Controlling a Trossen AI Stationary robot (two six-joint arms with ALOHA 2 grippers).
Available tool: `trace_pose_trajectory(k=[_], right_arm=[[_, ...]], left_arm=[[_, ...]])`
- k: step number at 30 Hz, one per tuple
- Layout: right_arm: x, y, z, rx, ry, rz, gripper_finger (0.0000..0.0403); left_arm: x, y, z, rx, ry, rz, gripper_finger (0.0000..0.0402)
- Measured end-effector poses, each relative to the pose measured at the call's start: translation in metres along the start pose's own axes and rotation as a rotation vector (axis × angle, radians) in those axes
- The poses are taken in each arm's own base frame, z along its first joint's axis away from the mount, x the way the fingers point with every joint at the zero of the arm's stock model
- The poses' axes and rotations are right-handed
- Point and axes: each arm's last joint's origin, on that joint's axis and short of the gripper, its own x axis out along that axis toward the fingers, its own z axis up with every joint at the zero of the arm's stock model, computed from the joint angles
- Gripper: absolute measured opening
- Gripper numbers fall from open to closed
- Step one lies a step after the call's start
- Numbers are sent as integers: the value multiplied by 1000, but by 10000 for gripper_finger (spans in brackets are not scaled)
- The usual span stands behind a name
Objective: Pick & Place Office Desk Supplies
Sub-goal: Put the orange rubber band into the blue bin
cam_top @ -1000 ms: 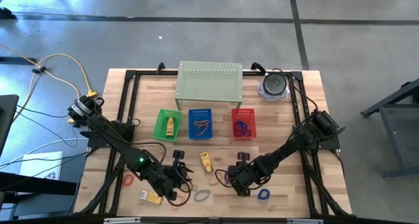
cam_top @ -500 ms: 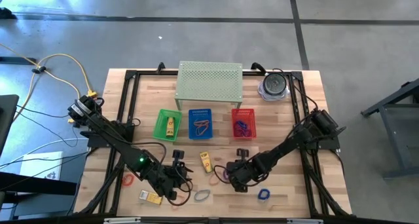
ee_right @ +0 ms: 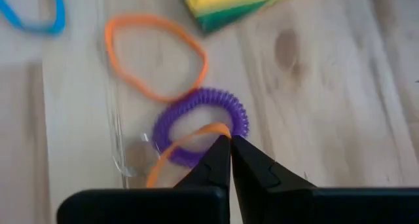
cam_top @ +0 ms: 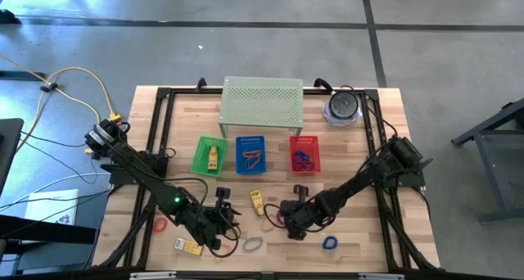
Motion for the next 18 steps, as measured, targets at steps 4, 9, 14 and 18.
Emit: trace_pose_trajectory(k=[4, 9, 14, 18], right_arm=[[-9, 2, 4, 62, -62, -3, 3], [-22, 12, 12, 54, -185, 39, 3], [-39, 22, 20, -17, -348, 42, 3], [-51, 30, 21, -79, -473, -25, 3]], left_arm=[[0, 0, -1, 5, 6, 2, 128], [1, 2, -1, 7, 12, 7, 128], [5, 6, -1, -2, 17, 23, 128], [19, 6, -6, -2, 47, 44, 128]])
